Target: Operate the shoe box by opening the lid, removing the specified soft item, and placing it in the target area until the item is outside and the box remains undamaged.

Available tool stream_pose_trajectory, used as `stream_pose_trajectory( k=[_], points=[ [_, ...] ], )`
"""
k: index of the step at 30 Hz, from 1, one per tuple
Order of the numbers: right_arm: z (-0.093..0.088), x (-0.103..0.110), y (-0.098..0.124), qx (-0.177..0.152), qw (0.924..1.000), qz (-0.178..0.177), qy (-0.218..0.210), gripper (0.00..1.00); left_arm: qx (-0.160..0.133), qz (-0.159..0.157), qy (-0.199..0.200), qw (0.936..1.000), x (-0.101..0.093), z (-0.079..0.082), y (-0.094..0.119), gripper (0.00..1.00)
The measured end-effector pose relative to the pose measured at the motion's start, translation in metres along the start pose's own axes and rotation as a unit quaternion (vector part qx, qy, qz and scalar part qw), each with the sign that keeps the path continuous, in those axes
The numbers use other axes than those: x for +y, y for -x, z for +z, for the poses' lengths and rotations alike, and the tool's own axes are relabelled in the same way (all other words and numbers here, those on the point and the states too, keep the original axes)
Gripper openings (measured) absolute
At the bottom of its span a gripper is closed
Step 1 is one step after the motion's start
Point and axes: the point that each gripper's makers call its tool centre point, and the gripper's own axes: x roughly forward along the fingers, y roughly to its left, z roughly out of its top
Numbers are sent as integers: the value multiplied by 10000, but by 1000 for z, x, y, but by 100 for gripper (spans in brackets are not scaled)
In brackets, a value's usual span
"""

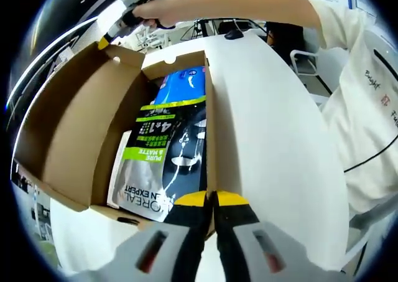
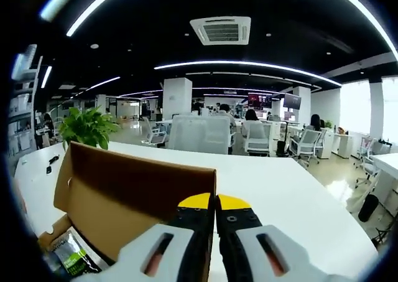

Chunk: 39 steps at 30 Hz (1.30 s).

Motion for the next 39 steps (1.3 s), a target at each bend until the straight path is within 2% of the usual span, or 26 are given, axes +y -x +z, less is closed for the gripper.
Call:
stream_pose_trajectory(
  k=[5,21,25,31,36,39],
  points=[
    [0,-1,-4,19,9999,-18,134,0,18,35,-11,10000,0,0,0,3],
    [-15,-3,-24,20,9997,127,-228,0,31,41,-22,10000,1,-1,0,3],
    [-17,-3,-27,103,9993,160,-323,0,11,8,-15,10000,1,-1,0,3],
    [-23,-2,-33,324,9993,135,-156,0,-6,-1,-15,10000,1,-1,0,3],
    [-26,-2,-33,374,9991,155,-123,1,0,11,-23,10000,0,-1,-1,3],
    [-27,-1,-36,540,9983,205,34,1,24,-7,-37,10000,0,-1,-1,3]
  ],
)
